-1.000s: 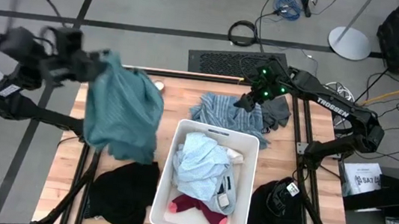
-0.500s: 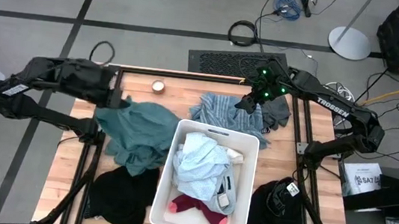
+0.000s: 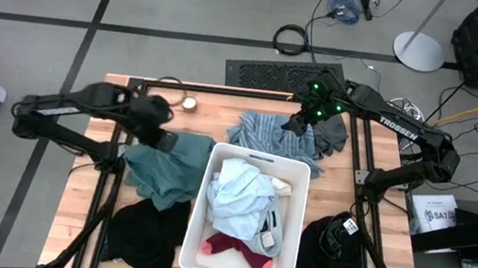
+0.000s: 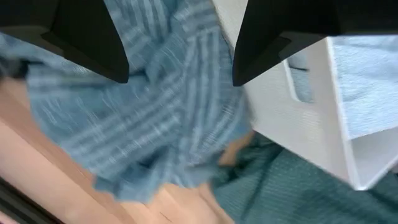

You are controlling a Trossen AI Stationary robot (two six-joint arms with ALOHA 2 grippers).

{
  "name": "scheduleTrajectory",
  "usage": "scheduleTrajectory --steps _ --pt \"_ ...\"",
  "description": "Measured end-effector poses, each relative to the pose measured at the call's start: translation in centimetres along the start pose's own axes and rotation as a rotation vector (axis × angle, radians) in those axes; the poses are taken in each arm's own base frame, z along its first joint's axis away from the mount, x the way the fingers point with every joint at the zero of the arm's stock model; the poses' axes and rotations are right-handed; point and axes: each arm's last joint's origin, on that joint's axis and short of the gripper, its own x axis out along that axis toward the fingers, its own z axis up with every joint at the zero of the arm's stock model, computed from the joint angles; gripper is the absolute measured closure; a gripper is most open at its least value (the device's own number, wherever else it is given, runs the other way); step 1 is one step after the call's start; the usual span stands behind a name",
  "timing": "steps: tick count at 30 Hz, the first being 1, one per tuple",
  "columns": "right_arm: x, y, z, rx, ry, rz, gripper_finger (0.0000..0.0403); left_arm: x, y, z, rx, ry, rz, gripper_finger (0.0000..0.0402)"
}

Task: Sort clothes
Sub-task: Adjust the green polo shirt, then put the blue polo shirt into the white laundry bin

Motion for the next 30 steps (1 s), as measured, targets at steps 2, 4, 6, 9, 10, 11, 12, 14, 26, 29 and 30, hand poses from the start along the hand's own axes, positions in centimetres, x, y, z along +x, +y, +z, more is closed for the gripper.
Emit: scheduleTrajectory --steps 2,4,6,9,10,11,12,14,26,29,30 --pt "0.0 -0.3 -0.3 0.039 0.020 -0.041 0.0129 0.7 0.0 0.1 0.010 0.019 0.030 0.0391" --pt "0.0 -0.5 -0.6 0.061 0.053 -0.073 0.0129 1.2 -0.1 0.2 0.024 0.029 0.046 0.0387" --pt "0.1 -0.9 -0.9 0.080 0.099 -0.098 0.0129 1.7 -0.5 0.4 0.077 0.039 0.056 0.0374" --pt "0.6 -1.4 -1.4 0.085 0.181 -0.119 0.0129 2.2 -0.8 0.3 0.151 0.065 0.065 0.0340" --pt "0.9 -1.5 -1.5 0.081 0.211 -0.123 0.0129 2.3 -0.9 0.2 0.173 0.076 0.063 0.0327" --pt "1.2 -1.7 -1.7 0.075 0.238 -0.125 0.0129 2.4 -1.0 0.2 0.197 0.090 0.064 0.0312" --pt "1.7 -1.9 -2.0 0.070 0.263 -0.120 0.0129 2.6 -1.1 0.1 0.225 0.101 0.065 0.0297" --pt "2.8 -2.4 -2.8 0.065 0.315 -0.094 0.0129 2.8 -1.4 0.0 0.267 0.111 0.066 0.0265" --pt "5.7 -4.0 -4.9 0.086 0.188 -0.067 0.0129 2.1 -3.7 0.6 0.197 -0.027 -0.199 0.0187" --pt "5.7 -4.0 -4.5 0.086 0.146 -0.060 0.0129 1.2 -5.2 1.6 0.164 -0.201 -0.350 0.0187" --pt "5.7 -4.1 -4.5 0.092 0.145 -0.061 0.0129 1.0 -5.5 1.9 0.129 -0.252 -0.374 0.0187"
